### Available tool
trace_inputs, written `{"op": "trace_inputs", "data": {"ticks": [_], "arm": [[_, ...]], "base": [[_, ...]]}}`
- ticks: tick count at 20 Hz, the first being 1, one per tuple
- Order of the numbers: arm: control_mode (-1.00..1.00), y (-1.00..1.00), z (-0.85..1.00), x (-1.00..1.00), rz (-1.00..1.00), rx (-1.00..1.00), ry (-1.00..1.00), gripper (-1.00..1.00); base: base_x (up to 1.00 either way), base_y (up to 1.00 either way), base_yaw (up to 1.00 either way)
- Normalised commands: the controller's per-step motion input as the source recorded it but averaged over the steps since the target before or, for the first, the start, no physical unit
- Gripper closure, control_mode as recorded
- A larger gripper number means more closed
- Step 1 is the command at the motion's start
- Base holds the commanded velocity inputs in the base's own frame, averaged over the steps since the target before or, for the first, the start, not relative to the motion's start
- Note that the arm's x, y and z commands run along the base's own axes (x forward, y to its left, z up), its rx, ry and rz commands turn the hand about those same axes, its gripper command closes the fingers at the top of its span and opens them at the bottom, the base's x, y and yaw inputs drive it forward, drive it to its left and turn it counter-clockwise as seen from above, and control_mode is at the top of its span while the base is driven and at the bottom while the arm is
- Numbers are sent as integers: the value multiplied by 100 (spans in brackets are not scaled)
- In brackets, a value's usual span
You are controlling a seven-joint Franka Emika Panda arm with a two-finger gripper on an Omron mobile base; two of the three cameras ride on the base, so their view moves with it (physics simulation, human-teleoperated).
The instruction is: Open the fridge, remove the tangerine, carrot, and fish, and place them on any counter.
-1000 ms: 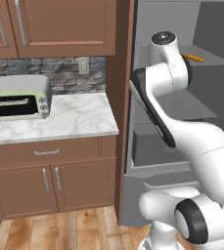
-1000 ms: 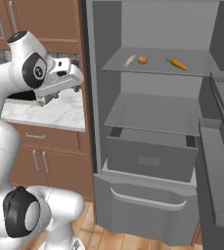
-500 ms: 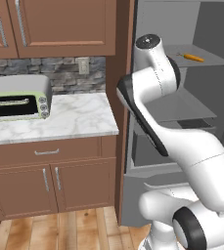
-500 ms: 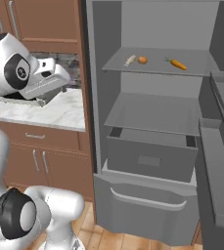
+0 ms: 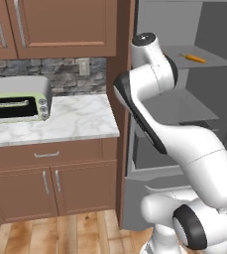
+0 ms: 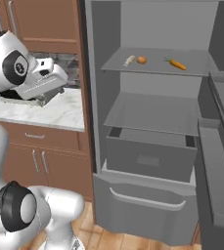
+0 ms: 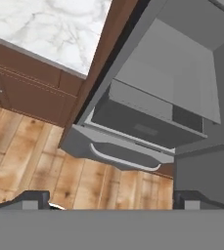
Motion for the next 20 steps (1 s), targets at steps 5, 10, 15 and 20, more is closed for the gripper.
{"op": "trace_inputs", "data": {"ticks": [5,10,15,20], "arm": [[100,0,0,0,0,0,0,-100],[100,0,0,0,0,0,0,-100],[100,0,0,0,0,0,0,-100],[100,0,0,0,0,0,0,-100]], "base": [[-17,-60,-6],[-26,-59,-12],[0,-45,-15],[25,-17,-19]]}}
